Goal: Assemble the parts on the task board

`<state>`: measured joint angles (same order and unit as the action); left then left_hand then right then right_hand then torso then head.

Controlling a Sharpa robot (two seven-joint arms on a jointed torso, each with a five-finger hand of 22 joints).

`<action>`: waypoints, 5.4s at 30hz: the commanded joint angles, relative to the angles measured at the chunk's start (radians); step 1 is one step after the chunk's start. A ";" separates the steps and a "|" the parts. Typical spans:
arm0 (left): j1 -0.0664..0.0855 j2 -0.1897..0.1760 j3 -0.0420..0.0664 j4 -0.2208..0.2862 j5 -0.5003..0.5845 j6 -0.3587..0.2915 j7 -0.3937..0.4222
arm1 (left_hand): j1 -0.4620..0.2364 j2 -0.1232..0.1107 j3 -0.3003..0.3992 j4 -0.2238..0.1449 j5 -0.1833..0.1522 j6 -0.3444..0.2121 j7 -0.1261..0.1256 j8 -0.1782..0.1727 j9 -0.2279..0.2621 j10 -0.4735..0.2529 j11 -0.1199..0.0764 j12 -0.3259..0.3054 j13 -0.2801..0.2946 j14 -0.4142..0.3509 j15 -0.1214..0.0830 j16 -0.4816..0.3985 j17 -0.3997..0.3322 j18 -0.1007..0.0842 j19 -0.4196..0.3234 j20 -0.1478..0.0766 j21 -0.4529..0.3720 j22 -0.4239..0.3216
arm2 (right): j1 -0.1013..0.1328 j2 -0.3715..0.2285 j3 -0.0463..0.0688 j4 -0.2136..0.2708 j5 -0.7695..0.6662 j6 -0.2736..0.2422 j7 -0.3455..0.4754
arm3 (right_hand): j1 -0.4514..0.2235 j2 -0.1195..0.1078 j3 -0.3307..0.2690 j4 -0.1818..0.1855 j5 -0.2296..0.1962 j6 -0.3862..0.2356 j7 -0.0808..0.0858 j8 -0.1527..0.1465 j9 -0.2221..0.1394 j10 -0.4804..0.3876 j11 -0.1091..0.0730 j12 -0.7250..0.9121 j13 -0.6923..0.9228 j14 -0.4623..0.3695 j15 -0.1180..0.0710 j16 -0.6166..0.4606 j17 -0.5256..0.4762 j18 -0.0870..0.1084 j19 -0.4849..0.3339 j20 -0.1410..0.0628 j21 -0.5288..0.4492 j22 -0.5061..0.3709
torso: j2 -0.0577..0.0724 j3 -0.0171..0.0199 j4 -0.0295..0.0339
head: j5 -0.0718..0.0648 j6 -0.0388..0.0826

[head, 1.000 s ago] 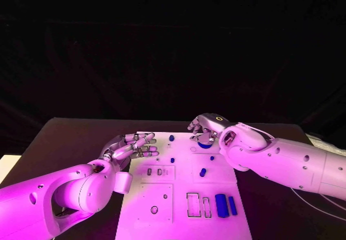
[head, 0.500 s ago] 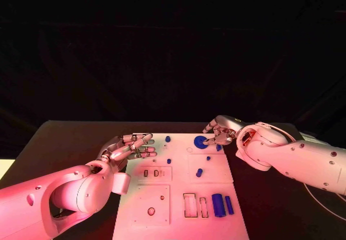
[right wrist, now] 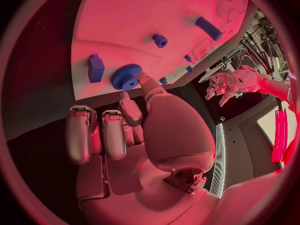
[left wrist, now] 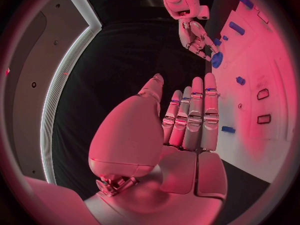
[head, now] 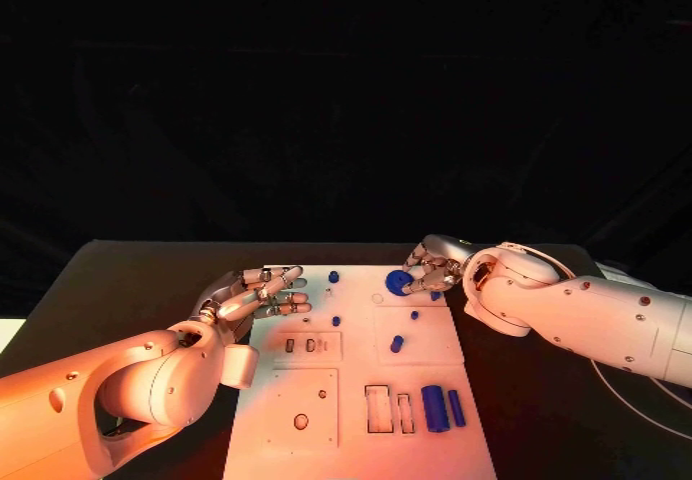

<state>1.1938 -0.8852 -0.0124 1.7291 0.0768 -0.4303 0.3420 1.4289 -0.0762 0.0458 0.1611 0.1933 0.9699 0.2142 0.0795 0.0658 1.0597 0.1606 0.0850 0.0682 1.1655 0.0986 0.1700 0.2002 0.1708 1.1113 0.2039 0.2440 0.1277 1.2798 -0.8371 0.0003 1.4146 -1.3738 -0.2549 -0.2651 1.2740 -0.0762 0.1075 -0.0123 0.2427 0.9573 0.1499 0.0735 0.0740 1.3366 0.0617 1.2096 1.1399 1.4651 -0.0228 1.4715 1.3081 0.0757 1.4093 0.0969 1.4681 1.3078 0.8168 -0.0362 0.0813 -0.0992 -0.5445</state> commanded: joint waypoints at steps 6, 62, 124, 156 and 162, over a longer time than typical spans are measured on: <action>0.001 0.006 0.001 0.007 0.003 0.023 0.002 | -0.001 0.010 -0.001 -0.007 -0.004 0.000 0.004 -0.006 0.000 -0.004 0.001 -0.005 -0.001 0.000 0.004 -0.006 0.001 0.007 0.006 -0.003 0.001 0.001 | -0.002 0.033 0.000 -0.035 -0.039 0.033 -0.047 | 0.019 0.006 -0.007 0.001 0.009 -0.002 0.001 0.009 0.001 0.012 0.000 0.021 0.027 0.072 0.010 0.007 0.074 -0.021 0.009 -0.001 0.005 0.008 | 0.001 -0.0009 0.0029 | 0.006 0.002; 0.001 0.001 0.001 -0.024 0.003 0.014 0.018 | 0.013 0.009 0.008 -0.033 -0.004 0.003 0.000 -0.006 0.001 0.002 -0.002 -0.005 0.000 0.002 0.001 -0.009 0.013 0.008 0.010 -0.005 0.000 0.002 | -0.006 0.185 -0.003 0.051 -0.235 -0.089 -0.109 | 0.034 0.072 0.095 0.009 -0.123 0.120 -0.031 0.047 0.015 0.061 -0.028 0.090 0.131 0.075 -0.013 0.023 0.106 -0.030 0.032 -0.021 0.027 0.056 | 0.002 -0.0021 0.0028 | 0.034 -0.004; 0.001 0.006 0.001 -0.028 0.003 0.020 0.007 | 0.013 0.010 0.010 -0.038 -0.004 0.004 0.000 -0.006 0.001 0.003 -0.002 -0.005 0.000 0.002 0.001 -0.011 0.016 0.008 0.010 -0.005 -0.001 0.002 | -0.032 0.270 -0.013 -0.011 -0.215 -0.120 -0.081 | -0.031 -0.002 0.048 0.070 -0.084 0.015 0.002 -0.012 -0.005 -0.044 0.003 -0.073 -0.010 0.066 0.014 0.001 0.075 -0.019 -0.003 0.004 0.007 0.009 | 0.001 0.0015 -0.0018 | 0.046 -0.019; -0.003 0.007 0.000 -0.040 0.003 0.040 0.004 | 0.013 0.012 0.011 -0.041 -0.004 0.006 -0.001 -0.005 0.001 0.005 -0.003 -0.005 0.000 0.003 0.001 -0.011 0.018 0.008 0.011 -0.005 -0.001 0.002 | -0.021 -0.148 -0.010 0.052 0.246 -0.068 0.431 | 0.072 0.006 0.041 0.039 -0.030 0.025 0.002 -0.003 -0.001 -0.038 0.001 -0.069 -0.003 0.071 0.012 0.009 0.095 -0.022 0.005 0.003 0.010 0.021 | -0.014 0.0220 -0.0364 | 0.029 -0.012; -0.005 0.009 0.000 -0.043 0.003 0.041 0.004 | 0.013 0.012 0.011 -0.041 -0.004 0.006 -0.001 -0.005 0.001 0.005 -0.003 -0.005 0.000 0.003 0.001 -0.011 0.018 0.008 0.011 -0.005 -0.001 0.002 | -0.037 -0.145 -0.011 0.012 0.230 -0.068 0.420 | 0.073 0.003 0.040 0.036 -0.029 0.024 0.002 -0.004 -0.001 -0.039 0.001 -0.071 -0.005 0.071 0.012 0.010 0.096 -0.022 0.004 0.003 0.009 0.021 | -0.013 0.0276 -0.0410 | 0.029 -0.013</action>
<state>1.1899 -0.8791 -0.0131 1.6859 0.0786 -0.4138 0.3416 1.4354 -0.0698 0.0570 0.1251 0.1933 0.9700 0.2142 0.0796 0.0658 1.0598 0.1606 0.0850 0.0682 1.1655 0.0986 0.1624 0.2168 0.1707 1.1149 0.2003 0.2440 0.1290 1.2470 -0.9859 -0.0098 1.4337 -1.1472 -0.3461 0.1292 1.3402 -0.0688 0.1464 0.0286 0.2092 0.9768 0.1522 0.0693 0.0726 1.2951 0.0640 1.1412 1.1356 1.4683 -0.0125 1.4784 1.3079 0.0612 1.4072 0.0983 1.4740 1.3078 0.8033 -0.0127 0.0434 -0.0704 -0.5567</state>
